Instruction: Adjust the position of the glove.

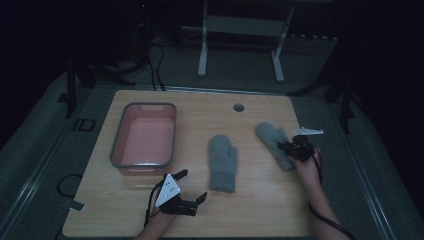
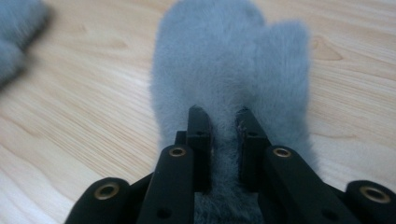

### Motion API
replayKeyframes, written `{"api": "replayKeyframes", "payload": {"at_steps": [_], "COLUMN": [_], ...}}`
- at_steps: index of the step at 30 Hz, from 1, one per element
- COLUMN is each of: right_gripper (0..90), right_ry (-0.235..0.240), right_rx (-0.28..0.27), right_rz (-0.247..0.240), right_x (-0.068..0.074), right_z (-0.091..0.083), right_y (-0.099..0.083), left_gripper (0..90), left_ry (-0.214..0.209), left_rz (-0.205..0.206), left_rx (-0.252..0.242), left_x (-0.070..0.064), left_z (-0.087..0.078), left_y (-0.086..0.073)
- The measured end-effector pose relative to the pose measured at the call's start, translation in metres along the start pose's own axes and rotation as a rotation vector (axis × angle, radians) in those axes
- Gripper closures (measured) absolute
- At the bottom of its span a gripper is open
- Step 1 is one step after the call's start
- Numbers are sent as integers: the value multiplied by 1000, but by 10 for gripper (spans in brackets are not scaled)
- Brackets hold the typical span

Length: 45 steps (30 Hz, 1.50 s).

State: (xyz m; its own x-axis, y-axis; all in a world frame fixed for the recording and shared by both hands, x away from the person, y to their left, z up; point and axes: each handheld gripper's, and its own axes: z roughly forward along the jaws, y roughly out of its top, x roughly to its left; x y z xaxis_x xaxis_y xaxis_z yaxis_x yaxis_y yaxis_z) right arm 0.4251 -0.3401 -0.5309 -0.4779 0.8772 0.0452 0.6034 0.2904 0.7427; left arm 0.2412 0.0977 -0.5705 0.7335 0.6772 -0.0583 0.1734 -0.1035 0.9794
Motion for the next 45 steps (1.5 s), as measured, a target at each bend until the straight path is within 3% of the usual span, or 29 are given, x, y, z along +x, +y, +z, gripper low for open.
{"api": "replayKeyframes", "payload": {"at_steps": [7,9,13,17,20,24,30,32,35,37,39,42,45], "right_gripper": [801,801,802,800,800,800,789,781,682,515,430,409,429], "right_ry": [-91,-139,-186,-200,-220,-252,-303,-284,-278,-258,-236,-214,-230], "right_rx": [-112,-127,-129,-145,-148,-128,-59,-32,-27,-46,-49,-44,-20], "right_rz": [84,109,161,228,211,229,230,258,243,243,215,165,119], "right_x": [35,43,53,62,71,83,89,87,88,87,85,82,80], "right_z": [-36,-46,-55,-64,-68,-68,-49,-41,-35,-40,-43,-48,-49], "right_y": [3,3,-4,-16,-19,-29,-45,-51,-55,-51,-47,-44,-46], "left_gripper": [6,6,6,6,6,6,6,6,6,6,6,6,6], "left_ry": [1,2,5,7,8,9,9,9,8,8,8,7,8], "left_rz": [1,1,2,2,2,5,10,10,15,15,14,17,16], "left_rx": [0,0,-2,-4,-3,-1,-1,0,1,1,1,1,1], "left_x": [0,0,-1,0,0,-1,-1,-1,-2,-2,-2,-2,-2], "left_z": [0,0,0,0,-1,0,0,0,0,0,0,0,0], "left_y": [0,0,0,0,0,0,0,0,0,0,0,0,0]}}
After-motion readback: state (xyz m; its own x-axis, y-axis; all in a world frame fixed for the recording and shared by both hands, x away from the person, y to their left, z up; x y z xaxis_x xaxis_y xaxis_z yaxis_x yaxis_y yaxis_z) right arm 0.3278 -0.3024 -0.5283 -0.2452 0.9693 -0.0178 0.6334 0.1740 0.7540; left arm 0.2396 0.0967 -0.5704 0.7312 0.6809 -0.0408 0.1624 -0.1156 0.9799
